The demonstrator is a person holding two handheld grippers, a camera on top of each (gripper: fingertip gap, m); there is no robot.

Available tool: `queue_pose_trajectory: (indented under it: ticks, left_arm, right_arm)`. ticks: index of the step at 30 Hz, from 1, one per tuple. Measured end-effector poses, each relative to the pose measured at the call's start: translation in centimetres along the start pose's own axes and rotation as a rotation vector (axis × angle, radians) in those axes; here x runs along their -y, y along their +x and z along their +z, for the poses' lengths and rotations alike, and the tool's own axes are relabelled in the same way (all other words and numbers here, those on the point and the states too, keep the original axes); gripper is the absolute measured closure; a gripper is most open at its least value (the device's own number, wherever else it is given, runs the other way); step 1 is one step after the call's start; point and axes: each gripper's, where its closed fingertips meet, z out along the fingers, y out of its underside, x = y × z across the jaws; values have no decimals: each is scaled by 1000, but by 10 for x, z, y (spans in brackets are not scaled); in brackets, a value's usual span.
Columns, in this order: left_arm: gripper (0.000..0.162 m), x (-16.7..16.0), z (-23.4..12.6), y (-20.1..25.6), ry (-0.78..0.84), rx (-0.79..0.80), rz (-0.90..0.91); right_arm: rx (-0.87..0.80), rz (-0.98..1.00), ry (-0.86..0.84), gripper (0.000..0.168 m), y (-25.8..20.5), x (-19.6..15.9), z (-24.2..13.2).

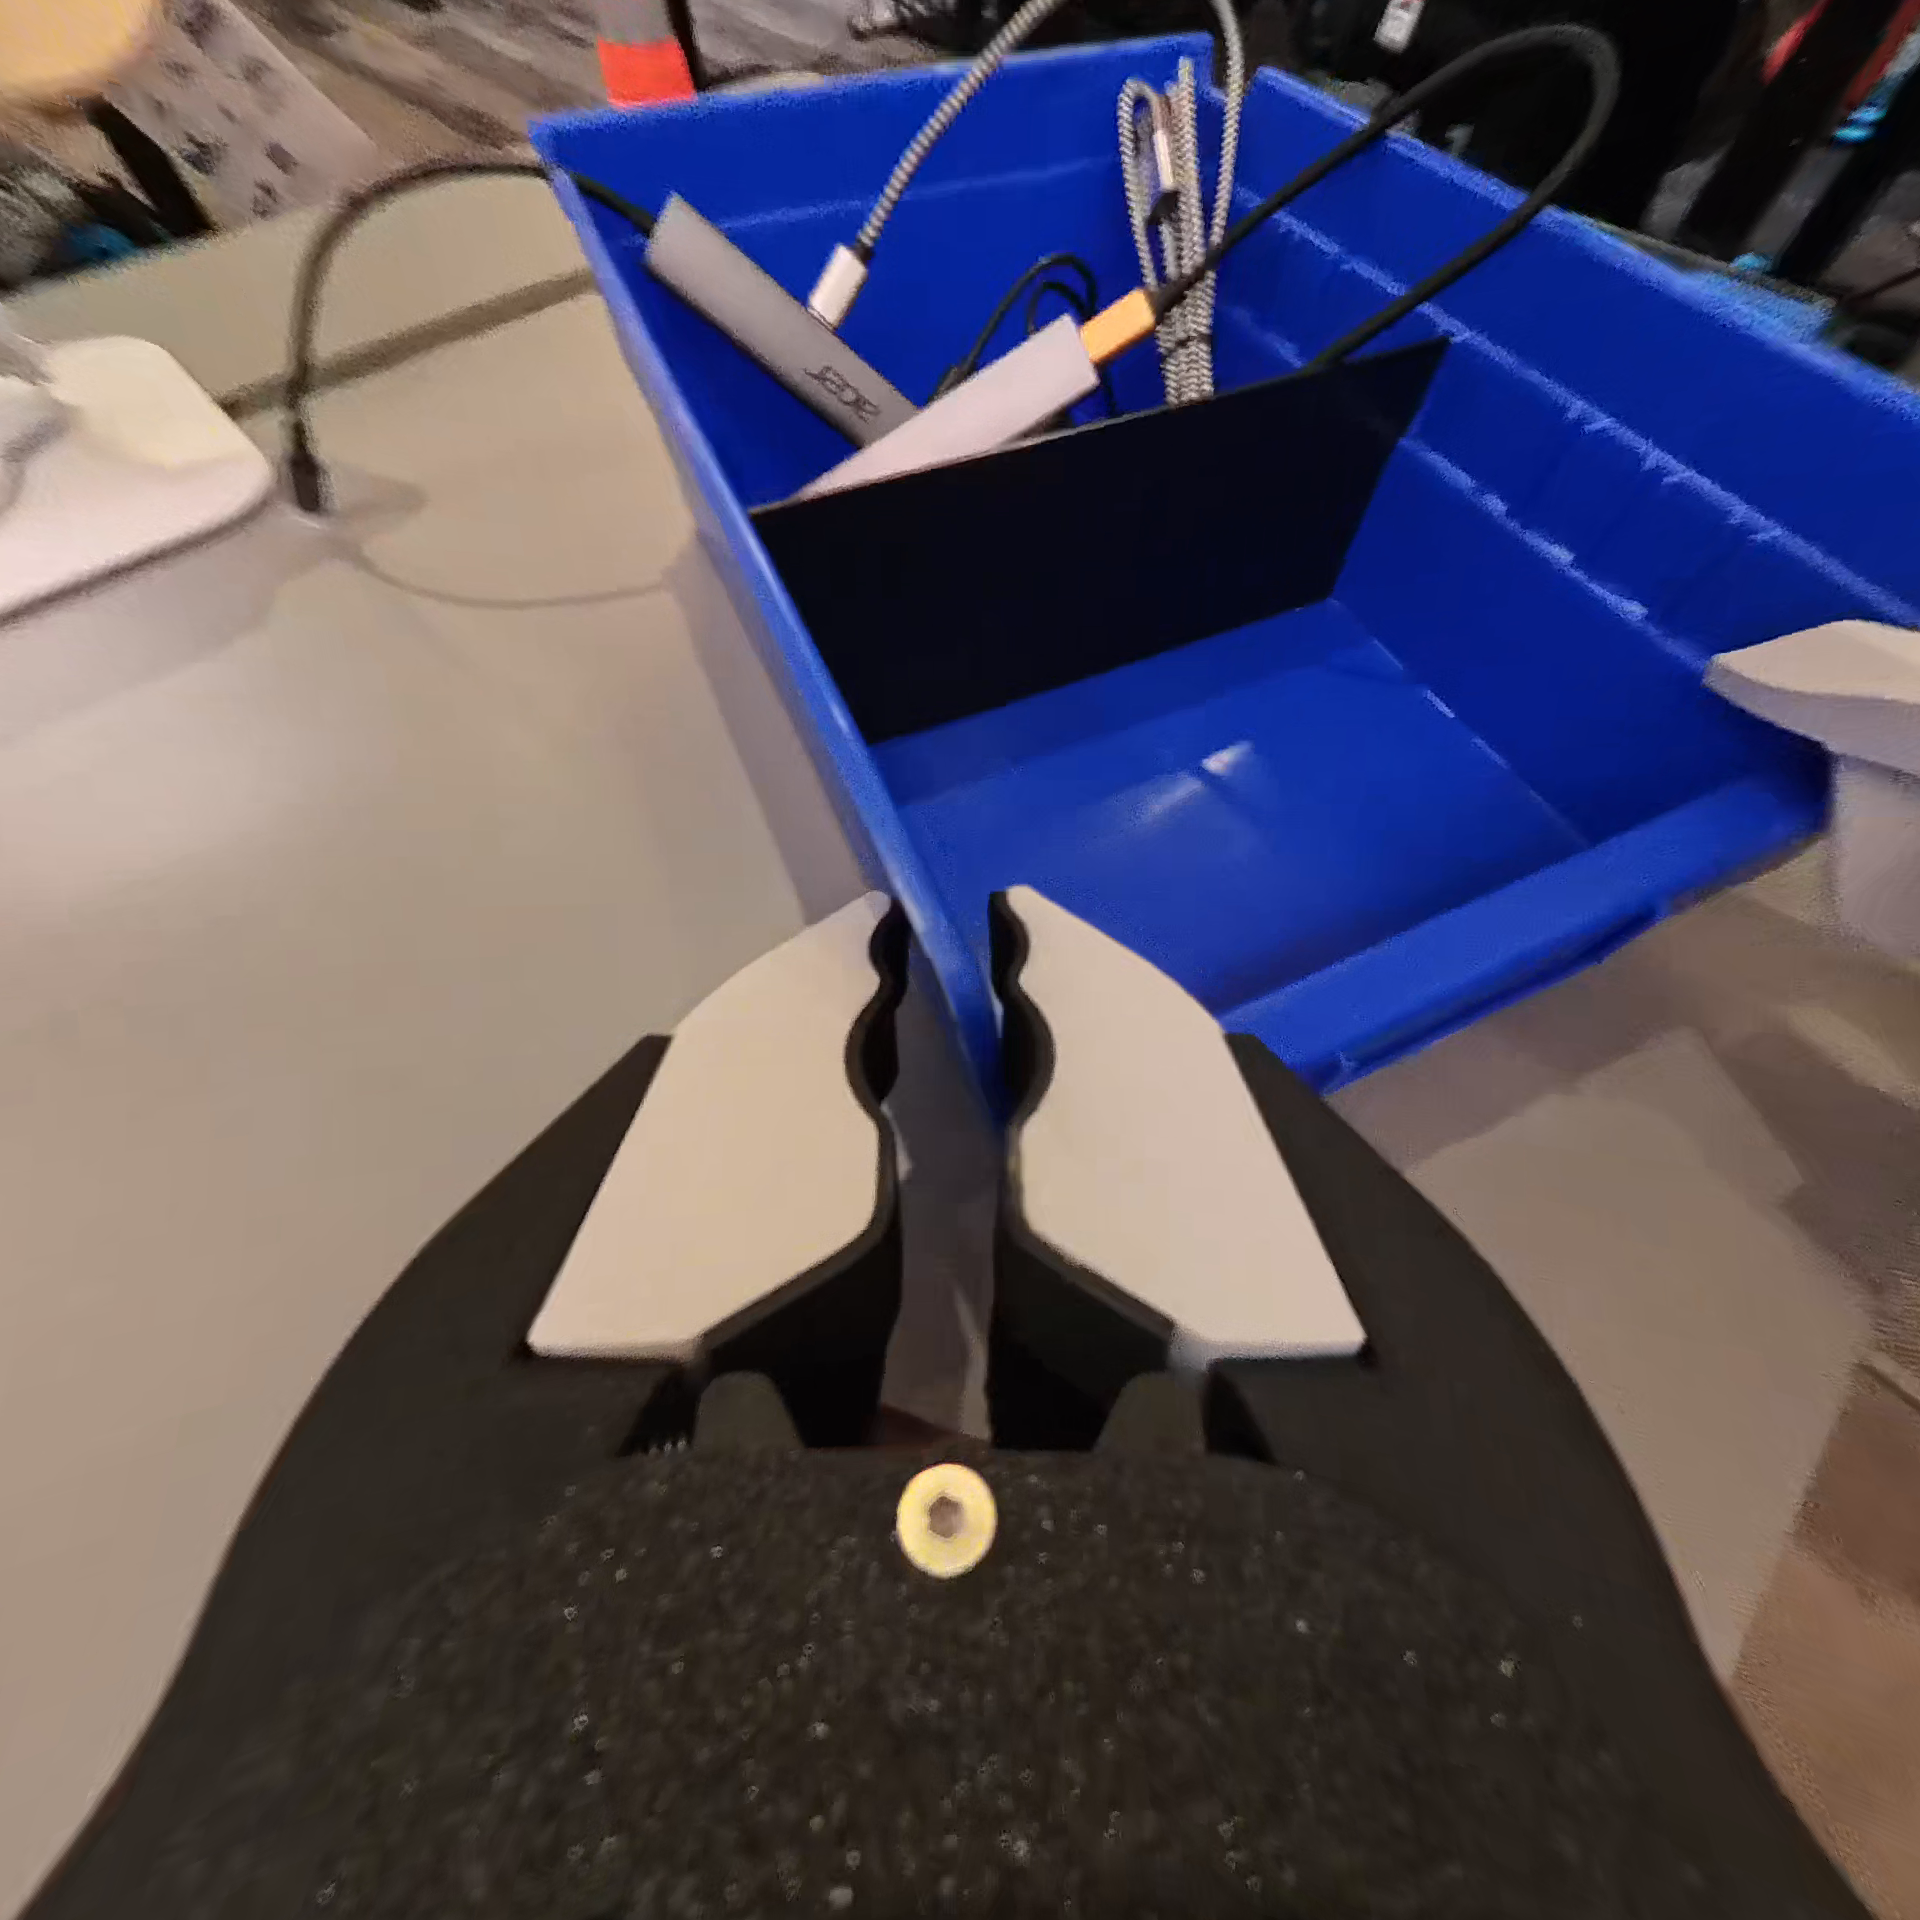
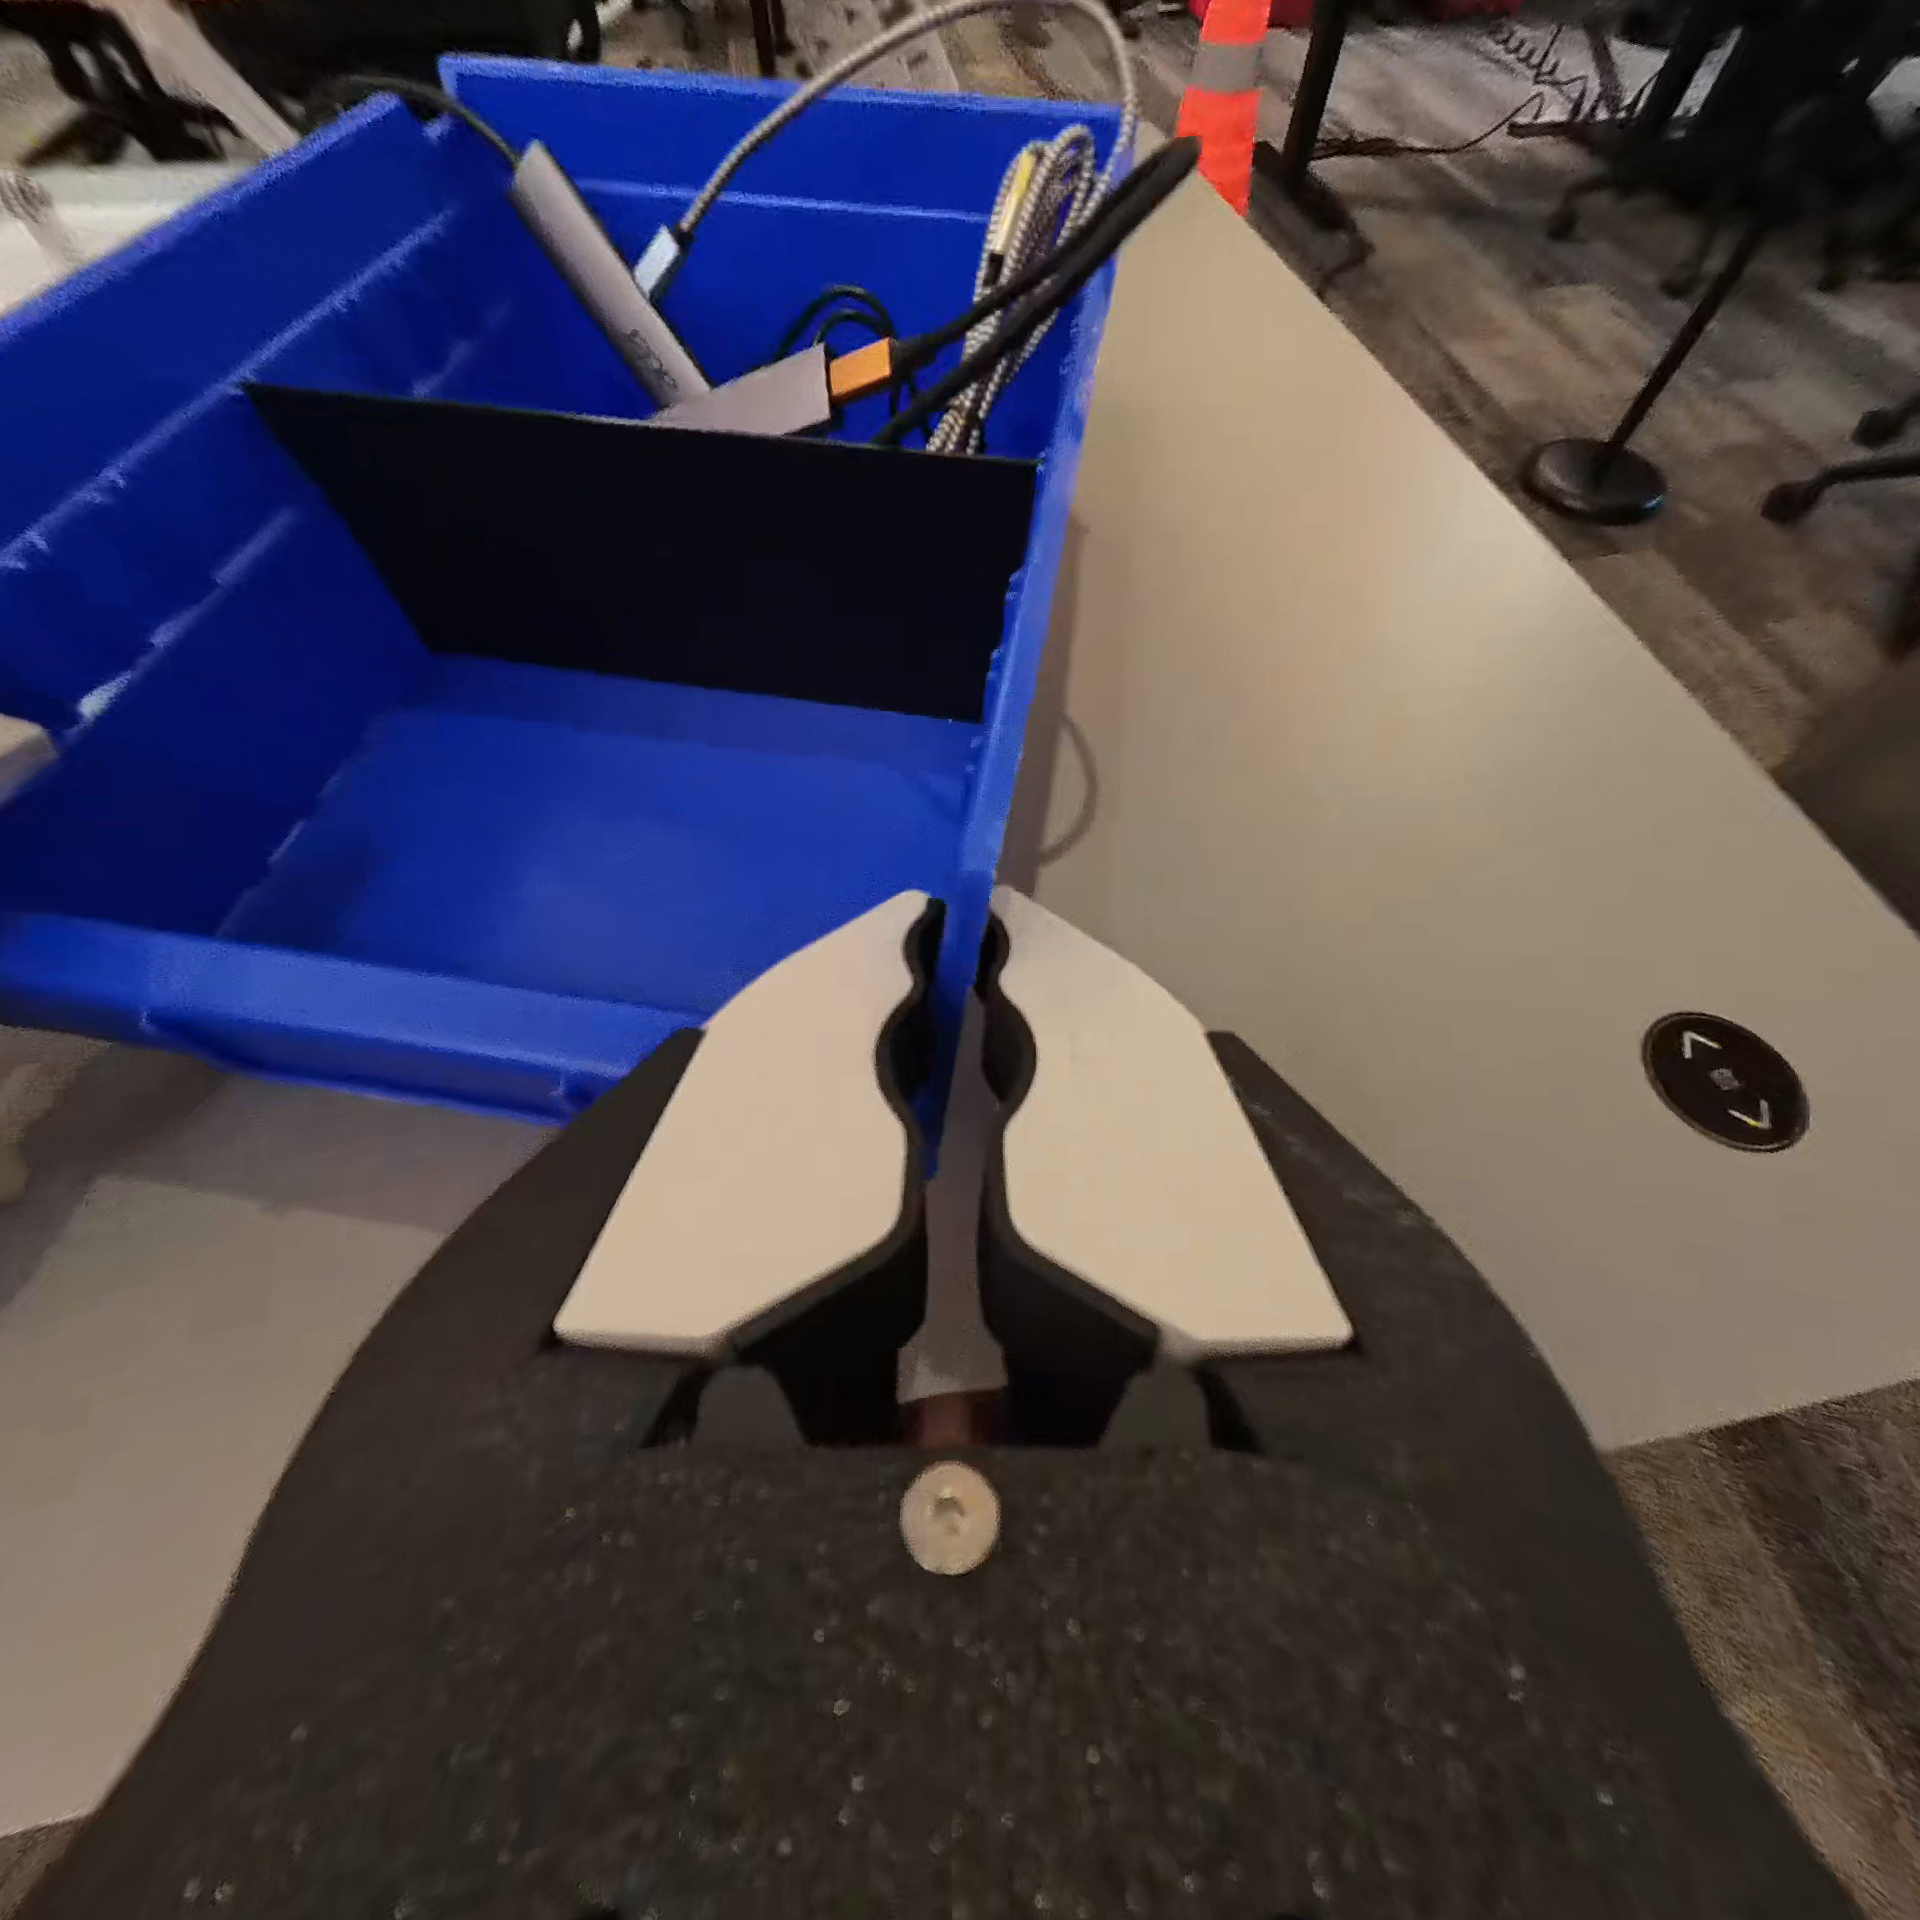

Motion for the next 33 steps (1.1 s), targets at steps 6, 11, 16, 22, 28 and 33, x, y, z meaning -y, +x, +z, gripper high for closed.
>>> queue_pose_trajectory:
  ticks: [6,11,16,22,28,33]
  left_arm:
    - [155,-4,-52,-38,78,115,17]
    - [157,1,-116,-104,159,306,38]
    - [157,-31,-154,-156,132,401,-21]
    - [155,-74,-157,-177,26,420,-82]
    - [148,-77,-157,-173,23,366,-108]
    - [132,-51,-189,-167,145,320,-156]
  right_arm:
    - [-10,-40,62,165,-53,10,-25]
    - [85,-152,191,164,-133,38,-26]
    - [229,-253,175,163,-205,33,-10]
    - [340,-291,40,162,-240,8,14]
    - [427,-290,44,157,-243,11,19]
    - [527,-308,110,146,-232,12,-2]
